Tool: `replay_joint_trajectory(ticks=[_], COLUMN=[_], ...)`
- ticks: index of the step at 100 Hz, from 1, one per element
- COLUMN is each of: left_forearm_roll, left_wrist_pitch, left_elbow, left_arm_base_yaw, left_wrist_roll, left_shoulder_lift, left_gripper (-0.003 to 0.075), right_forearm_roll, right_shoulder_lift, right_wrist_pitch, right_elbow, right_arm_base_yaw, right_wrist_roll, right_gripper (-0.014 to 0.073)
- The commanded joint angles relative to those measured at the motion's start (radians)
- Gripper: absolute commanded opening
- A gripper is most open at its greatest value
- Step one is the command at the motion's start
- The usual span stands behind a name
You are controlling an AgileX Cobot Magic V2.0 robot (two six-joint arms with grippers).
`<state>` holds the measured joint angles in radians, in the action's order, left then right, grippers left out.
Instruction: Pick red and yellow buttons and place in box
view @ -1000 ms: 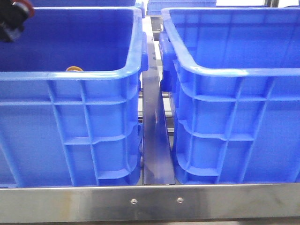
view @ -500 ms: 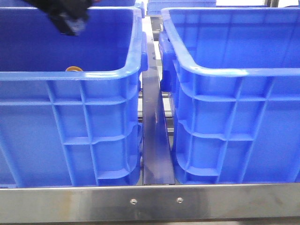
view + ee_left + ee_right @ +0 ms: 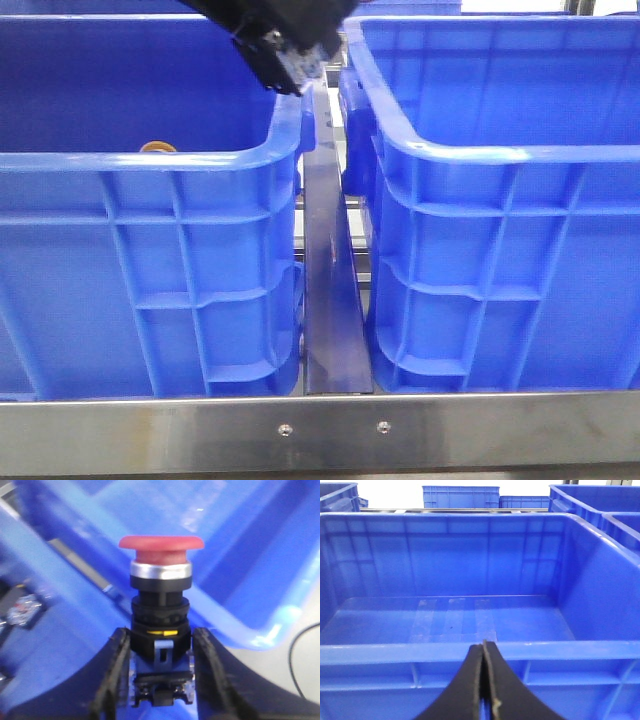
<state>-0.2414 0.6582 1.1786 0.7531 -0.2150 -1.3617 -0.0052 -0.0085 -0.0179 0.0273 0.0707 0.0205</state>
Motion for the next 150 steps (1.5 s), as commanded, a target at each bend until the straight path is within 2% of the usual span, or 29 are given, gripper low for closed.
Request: replay_joint_trajectory(ticks=[1,25,58,103,126,141,150], left_forearm_roll=[-0.022,-0.025,-0.025,-0.025,-0.025,-0.025,-0.025], left_wrist_pitch=[-0.073,-0.040,-0.042,-0.044,-0.044,-0.044,-0.045], left_elbow=[0.029,0.029,0.029,0.029,0.029,0.029,0.029], left_arm_base_yaw=[0.026,0.054,0.054,0.054,0.054,0.054,0.054], left_wrist_roll=[0.000,0.000,0.000,0.000,0.000,0.000,0.000], left_shoulder_lift=[0.038,0.038,0.023,0.023,0.023,0.023,0.023], left_gripper=[0.0009,0.0009,0.0009,0.0009,0.0009,0.0009,0.0009], right_forearm_roll=[-0.009,-0.009,-0.009,0.014,0.065,0.065,0.081], right_shoulder_lift=[-0.022,-0.022,-0.022,0.035,0.223,0.391,0.488], right_wrist_pitch=[0.089,0.092,0.173,-0.126,-0.218,-0.350,-0.403], right_elbow=[0.006,0.005,-0.025,-0.310,-0.476,-0.600,-0.667], right_arm_base_yaw=[0.007,0.007,0.007,0.007,0.007,0.007,0.007], right_wrist_roll=[0.001,0.001,0.001,0.001,0.001,0.001,0.001], right_gripper=[-0.0074,-0.0074,-0.0074,-0.0074,-0.0070,-0.0067,-0.0008])
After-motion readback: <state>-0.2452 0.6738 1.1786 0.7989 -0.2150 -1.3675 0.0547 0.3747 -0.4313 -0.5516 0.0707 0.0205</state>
